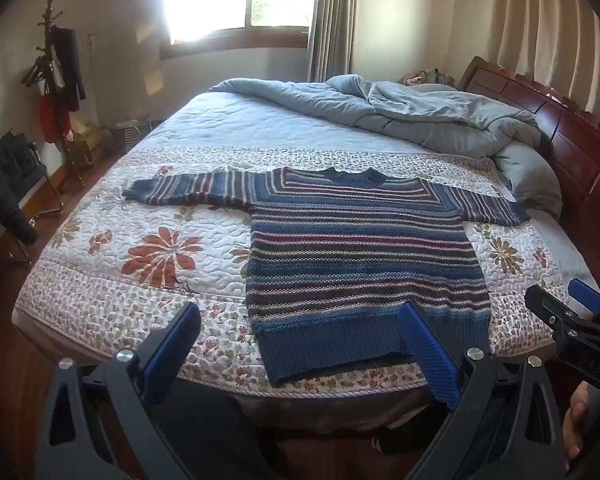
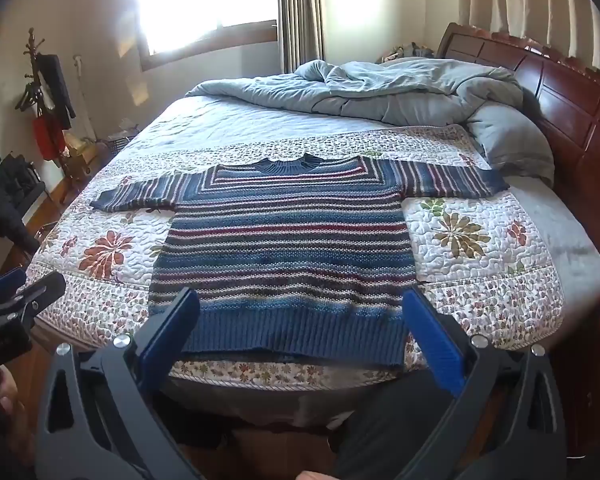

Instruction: Fold small clothes

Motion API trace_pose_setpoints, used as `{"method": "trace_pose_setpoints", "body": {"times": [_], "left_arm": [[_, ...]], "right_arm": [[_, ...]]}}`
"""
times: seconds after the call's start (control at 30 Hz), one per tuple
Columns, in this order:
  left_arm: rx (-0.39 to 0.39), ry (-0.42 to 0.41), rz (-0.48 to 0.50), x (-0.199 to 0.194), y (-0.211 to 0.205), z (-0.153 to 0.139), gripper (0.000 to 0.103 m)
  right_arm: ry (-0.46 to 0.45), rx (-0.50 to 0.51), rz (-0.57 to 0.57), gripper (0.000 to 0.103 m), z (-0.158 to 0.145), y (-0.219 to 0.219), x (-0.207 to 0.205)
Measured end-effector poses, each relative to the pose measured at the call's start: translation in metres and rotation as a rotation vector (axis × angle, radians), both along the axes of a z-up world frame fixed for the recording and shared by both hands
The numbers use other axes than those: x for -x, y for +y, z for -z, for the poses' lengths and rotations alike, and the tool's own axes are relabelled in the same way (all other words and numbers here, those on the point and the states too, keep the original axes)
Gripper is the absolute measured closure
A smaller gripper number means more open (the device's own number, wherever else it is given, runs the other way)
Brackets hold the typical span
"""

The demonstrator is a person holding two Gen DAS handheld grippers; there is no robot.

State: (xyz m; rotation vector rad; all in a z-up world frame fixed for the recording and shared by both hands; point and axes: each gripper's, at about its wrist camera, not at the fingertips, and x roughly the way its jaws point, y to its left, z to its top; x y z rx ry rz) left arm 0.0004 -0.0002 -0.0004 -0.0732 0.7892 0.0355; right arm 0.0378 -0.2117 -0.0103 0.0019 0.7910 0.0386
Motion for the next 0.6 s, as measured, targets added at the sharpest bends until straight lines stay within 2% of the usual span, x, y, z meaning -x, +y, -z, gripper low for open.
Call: {"method": "trace_pose_setpoints", "body": {"times": [0.47, 0.6], "left_arm": [[0.004, 0.000, -0.003, -0.0009, 0.0007, 0.0100, 0.004], [0.002, 0.003, 0.000, -0.0004, 0.0003, 0.0051, 0.004]], "right_arm": [[-0.006, 0.002, 0.007, 0.002, 0.0020, -0.0007, 0.0024], [0.000, 0.002, 0.013, 0.002, 0.0013, -0.0037, 0.0002]]}}
